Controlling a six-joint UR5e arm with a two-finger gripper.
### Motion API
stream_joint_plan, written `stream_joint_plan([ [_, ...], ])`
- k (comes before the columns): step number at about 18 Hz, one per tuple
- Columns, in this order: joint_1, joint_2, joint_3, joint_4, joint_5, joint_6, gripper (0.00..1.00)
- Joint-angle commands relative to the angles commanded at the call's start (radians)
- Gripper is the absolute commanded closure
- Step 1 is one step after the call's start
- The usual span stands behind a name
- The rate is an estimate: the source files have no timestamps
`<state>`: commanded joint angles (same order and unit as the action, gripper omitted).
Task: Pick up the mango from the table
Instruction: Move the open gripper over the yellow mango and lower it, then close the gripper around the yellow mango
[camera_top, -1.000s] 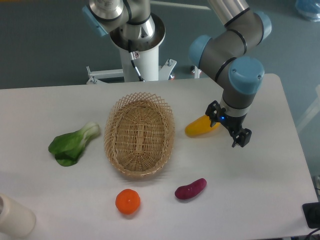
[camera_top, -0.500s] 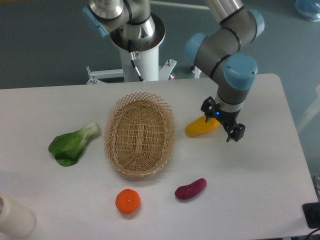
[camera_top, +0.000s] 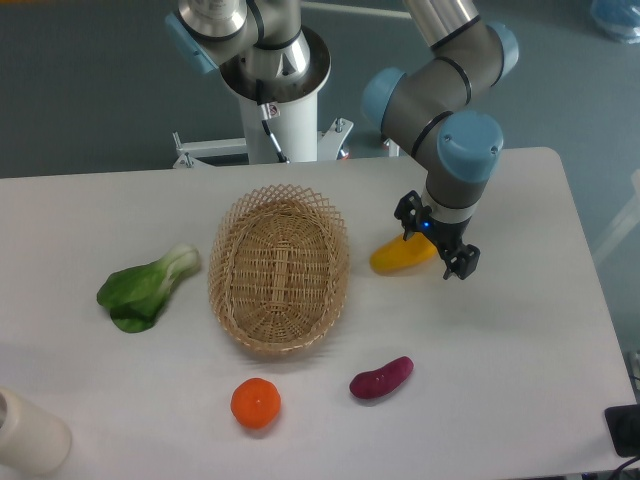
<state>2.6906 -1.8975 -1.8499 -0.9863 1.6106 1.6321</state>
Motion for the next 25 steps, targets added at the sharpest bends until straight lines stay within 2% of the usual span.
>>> stream_joint_plan([
  [8, -0.011, 0.025, -0.032, -0.012, 0.006, 0.009, 0.00],
  [10, -0.015, 0.031, -0.044, -0.012, 0.037, 0.008, 0.00],
  [15, -0.046, 0.028, -0.063, -0.009, 0.072, -0.008, 0.00],
  [25, -0.034, 0.022, -0.080, 0.006, 0.055, -0.067, 0.00],
])
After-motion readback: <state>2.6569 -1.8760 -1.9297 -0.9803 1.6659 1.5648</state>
